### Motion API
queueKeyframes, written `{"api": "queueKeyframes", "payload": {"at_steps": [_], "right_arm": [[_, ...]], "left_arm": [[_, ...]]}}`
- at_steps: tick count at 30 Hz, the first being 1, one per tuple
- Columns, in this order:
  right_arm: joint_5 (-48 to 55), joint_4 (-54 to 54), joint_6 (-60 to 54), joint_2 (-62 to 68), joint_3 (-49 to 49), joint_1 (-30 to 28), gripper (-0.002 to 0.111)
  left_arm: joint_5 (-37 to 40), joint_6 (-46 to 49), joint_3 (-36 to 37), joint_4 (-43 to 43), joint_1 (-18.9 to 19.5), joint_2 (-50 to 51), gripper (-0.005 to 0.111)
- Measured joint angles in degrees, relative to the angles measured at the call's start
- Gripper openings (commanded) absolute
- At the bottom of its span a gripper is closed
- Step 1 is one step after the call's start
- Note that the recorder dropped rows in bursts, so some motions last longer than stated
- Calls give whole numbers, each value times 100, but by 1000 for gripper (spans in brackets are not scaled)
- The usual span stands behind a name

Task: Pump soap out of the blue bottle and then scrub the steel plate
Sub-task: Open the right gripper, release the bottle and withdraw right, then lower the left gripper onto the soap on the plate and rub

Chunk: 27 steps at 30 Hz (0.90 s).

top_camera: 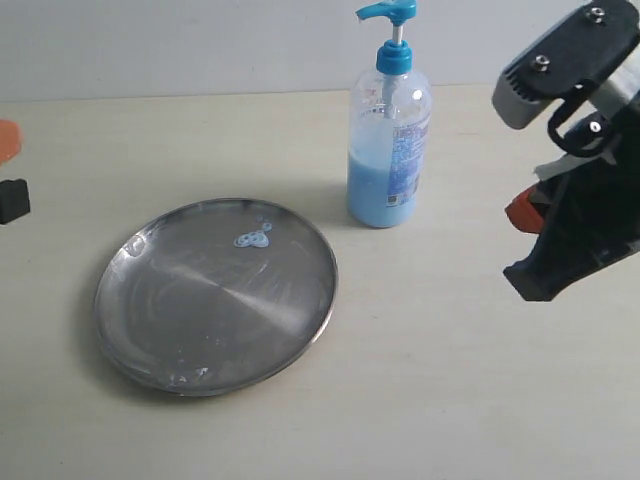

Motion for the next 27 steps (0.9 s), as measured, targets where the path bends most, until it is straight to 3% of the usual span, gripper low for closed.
{"api": "queueKeyframes", "payload": {"at_steps": [9, 27], "right_arm": [[-15, -717, 938, -1136, 161, 0, 0], [172, -1098, 1855, -2684, 558, 0, 0]], "left_arm": [[399, 11, -344, 0, 0, 1052, 0], [2696, 130, -1847, -619, 0, 3260, 0]]}}
